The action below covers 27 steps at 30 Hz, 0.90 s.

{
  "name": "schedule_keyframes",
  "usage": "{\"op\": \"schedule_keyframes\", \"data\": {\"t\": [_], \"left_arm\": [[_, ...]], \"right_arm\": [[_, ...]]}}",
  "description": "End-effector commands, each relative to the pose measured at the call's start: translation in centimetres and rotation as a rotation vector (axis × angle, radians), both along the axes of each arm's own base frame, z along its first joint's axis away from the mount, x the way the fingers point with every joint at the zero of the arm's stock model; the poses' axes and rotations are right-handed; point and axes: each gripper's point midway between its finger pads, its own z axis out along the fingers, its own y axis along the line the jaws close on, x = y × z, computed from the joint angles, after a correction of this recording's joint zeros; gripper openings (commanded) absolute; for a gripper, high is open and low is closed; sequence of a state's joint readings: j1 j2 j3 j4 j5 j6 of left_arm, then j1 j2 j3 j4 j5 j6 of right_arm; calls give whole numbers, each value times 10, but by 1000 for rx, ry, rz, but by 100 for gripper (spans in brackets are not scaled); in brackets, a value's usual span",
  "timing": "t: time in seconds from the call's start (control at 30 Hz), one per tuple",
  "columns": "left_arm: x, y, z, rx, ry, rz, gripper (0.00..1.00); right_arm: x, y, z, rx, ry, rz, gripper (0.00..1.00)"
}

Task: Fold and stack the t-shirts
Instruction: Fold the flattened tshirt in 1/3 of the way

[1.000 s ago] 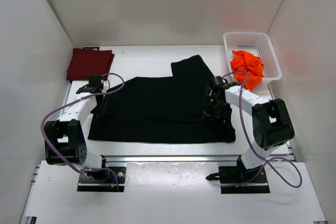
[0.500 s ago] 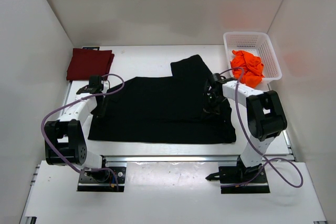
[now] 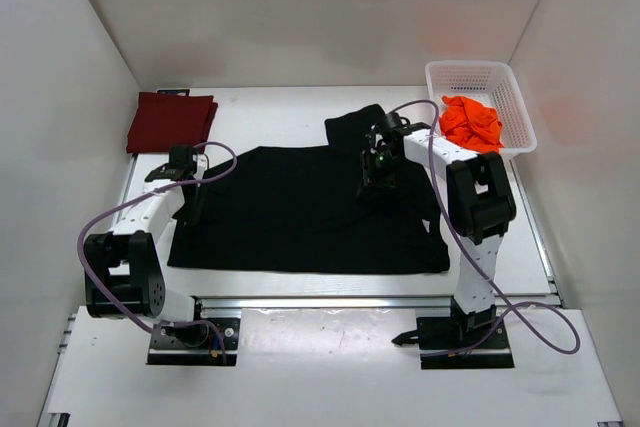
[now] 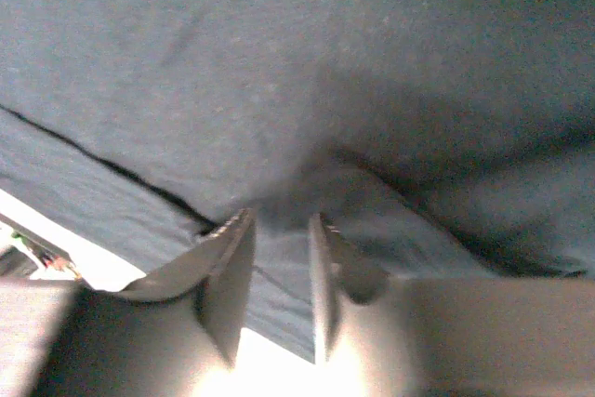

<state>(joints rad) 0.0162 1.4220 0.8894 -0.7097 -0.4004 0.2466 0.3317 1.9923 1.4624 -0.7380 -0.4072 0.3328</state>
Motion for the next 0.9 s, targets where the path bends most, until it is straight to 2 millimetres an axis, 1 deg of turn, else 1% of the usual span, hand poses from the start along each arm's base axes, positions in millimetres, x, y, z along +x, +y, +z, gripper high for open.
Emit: {"op": "schedule_keyframes", "data": {"t": [0.0, 0.13, 0.17, 0.2, 0.23, 0.3, 0.33, 0.4, 0.47, 0.5, 0.53, 0.57, 0.6, 0.63, 0.67, 0.7, 0.73, 0.77, 0.8, 0.83, 0.87], "left_arm": [[1, 1, 9, 14, -48, -2, 70], [1, 1, 8, 10, -44, -2, 70], [3, 1, 10, 15, -48, -7, 70], [3, -1, 7, 0, -49, -3, 70], [5, 0, 12, 4, -60, 0, 70], [8, 0, 10, -2, -58, 8, 70], [7, -2, 10, -4, -54, -5, 70], [10, -1, 11, -3, -53, -4, 70], [16, -19, 15, -41, -53, -74, 67], [27, -29, 26, -63, -84, -110, 67], [41, -49, 39, -109, -118, -187, 67], [48, -76, 47, -167, -134, -278, 68], [63, -101, 64, -235, -167, -357, 68], [74, -132, 80, -270, -185, -449, 69], [71, -169, 83, -342, -163, -547, 69], [76, -210, 93, -411, -164, -647, 70], [82, -234, 90, -453, -138, -689, 70], [73, -267, 88, -508, -103, -757, 69], [73, -302, 81, -554, -65, -817, 70], [82, -325, 74, -588, -38, -824, 70], [72, -349, 72, -652, 11, -849, 70]], "right_arm": [[2, 6, 2, 48, 19, 41, 32], [11, 16, 24, 123, -49, 72, 36], [15, 18, 39, 144, -92, 78, 36], [15, 22, 43, 165, -105, 87, 37], [20, 24, 56, 177, -155, 101, 37], [22, 31, 66, 187, -189, 112, 37], [27, 28, 68, 173, -204, 95, 37], [29, 21, 70, 135, -205, 66, 37], [28, 9, 63, 68, -193, 22, 36], [24, -1, 63, 56, -198, -3, 36], [22, -13, 66, 41, -208, -49, 36], [22, -20, 65, 34, -204, -94, 35], [12, -37, 59, 17, -199, -130, 35], [7, -57, 56, -3, -195, -195, 33], [7, -68, 55, -23, -204, -234, 30], [-1, -85, 51, -40, -194, -283, 25], [-10, -99, 45, -60, -184, -312, 21], [-17, -107, 40, -80, -167, -330, 13], [-26, -113, 33, -88, -153, -337, 9], [-39, -119, 22, -101, -116, -350, 2], [-44, -120, 22, -108, -115, -353, 0]]}}
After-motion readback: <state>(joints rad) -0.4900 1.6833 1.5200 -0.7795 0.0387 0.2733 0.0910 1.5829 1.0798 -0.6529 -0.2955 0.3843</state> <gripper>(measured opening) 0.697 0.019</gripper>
